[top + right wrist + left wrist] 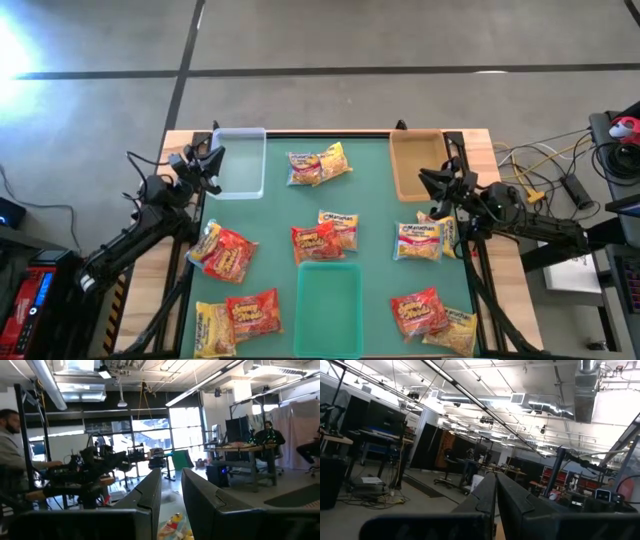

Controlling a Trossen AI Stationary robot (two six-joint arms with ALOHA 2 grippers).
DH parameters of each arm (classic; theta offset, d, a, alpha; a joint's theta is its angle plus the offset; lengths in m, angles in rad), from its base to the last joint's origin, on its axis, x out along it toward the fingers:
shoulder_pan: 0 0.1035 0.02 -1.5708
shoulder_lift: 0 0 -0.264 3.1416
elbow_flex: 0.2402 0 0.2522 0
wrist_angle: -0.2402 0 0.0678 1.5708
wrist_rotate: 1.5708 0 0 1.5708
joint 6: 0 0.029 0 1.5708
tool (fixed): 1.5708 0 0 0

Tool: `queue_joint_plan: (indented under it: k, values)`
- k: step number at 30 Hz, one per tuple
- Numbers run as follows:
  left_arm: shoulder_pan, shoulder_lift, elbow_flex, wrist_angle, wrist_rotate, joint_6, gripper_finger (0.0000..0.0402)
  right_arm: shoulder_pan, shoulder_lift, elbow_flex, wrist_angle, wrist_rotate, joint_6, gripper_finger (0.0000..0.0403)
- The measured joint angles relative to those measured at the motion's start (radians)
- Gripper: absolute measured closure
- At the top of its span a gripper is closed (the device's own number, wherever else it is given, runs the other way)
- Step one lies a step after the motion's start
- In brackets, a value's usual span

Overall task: Sort Maruchan noodles
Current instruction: Put the blue noodle pack into the yellow bin

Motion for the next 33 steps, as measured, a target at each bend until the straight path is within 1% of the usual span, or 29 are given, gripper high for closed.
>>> queue_joint_plan:
  k: [3,6,8,11,17,25,27,30,33]
  values:
    - [0.000,0.000,0.015,0.001,0.000,0.006,0.0402,0.000,0.001,0.008,0.003,0.000,-0.001,0.0335]
    - [0.000,0.005,0.042,0.006,0.002,0.032,0.0402,0.000,0.014,0.044,0.013,-0.009,-0.023,0.0335]
    - [0.000,0.020,0.062,0.004,0.026,0.063,0.0402,0.000,0.037,0.069,0.017,-0.014,-0.057,0.0335]
    - [0.000,0.059,0.082,0.001,0.045,0.077,0.0402,0.000,0.085,0.101,0.012,-0.017,-0.066,0.0335]
    - [0.000,0.176,0.111,0.000,0.045,0.080,0.0402,0.000,0.245,0.170,0.011,-0.016,-0.061,0.0335]
    - [0.000,0.353,0.170,0.000,0.045,0.084,0.0402,0.000,0.480,0.312,0.012,-0.007,-0.038,0.0335]
    - [0.000,0.386,0.180,0.001,0.045,0.085,0.0402,0.000,0.527,0.352,-0.017,-0.007,-0.017,0.0335]
    - [0.000,0.438,0.193,0.001,0.045,0.104,0.0402,0.000,0.591,0.417,-0.107,-0.007,-0.015,0.0333]
    - [0.000,0.488,0.206,0.000,0.045,0.107,0.0402,0.000,0.656,0.470,-0.155,-0.007,-0.006,0.0318]
